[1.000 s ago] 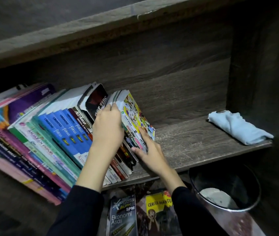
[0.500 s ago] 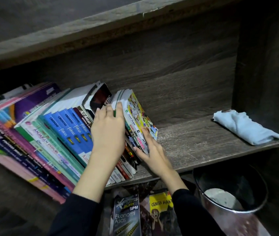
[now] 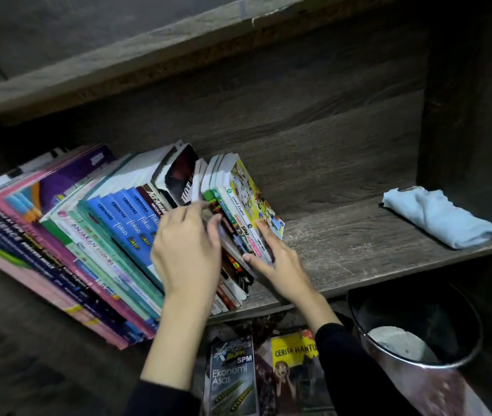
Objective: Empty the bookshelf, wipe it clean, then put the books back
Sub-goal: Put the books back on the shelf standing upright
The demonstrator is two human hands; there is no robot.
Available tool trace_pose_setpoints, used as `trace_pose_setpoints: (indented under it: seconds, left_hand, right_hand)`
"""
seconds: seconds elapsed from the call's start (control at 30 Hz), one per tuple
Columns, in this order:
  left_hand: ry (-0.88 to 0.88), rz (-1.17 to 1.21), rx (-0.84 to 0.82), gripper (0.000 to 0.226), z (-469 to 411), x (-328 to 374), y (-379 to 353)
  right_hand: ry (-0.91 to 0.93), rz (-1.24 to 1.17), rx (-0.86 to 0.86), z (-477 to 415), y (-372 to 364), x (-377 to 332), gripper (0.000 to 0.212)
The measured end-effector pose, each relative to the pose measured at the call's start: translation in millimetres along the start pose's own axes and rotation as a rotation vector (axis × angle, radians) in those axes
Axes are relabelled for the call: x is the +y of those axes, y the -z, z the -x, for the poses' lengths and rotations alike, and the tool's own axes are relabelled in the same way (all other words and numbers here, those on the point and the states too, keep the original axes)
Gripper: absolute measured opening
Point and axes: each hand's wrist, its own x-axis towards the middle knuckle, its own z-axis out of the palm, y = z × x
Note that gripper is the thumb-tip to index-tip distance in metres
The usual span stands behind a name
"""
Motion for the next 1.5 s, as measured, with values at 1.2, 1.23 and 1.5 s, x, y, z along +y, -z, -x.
trace_pose_setpoints:
  seconds: [1.2,1.23,1.5]
  left_hand:
    - [0.294,0.921,-0.309,0.049,42,-29,14]
    - [0.293,0.924,-0.31,0.048,42,-29,16]
    - [0.241,1.03,-0.302,0.046,39,-19,47]
  right_hand:
    - [0.098,0.047,-0.133,67,-10,-30,0.081]
    - [0.111,0.099,-0.19,71,-11,-31,0.082]
    - [0.3,0.494,-0.01,108,-3,-57,0.086]
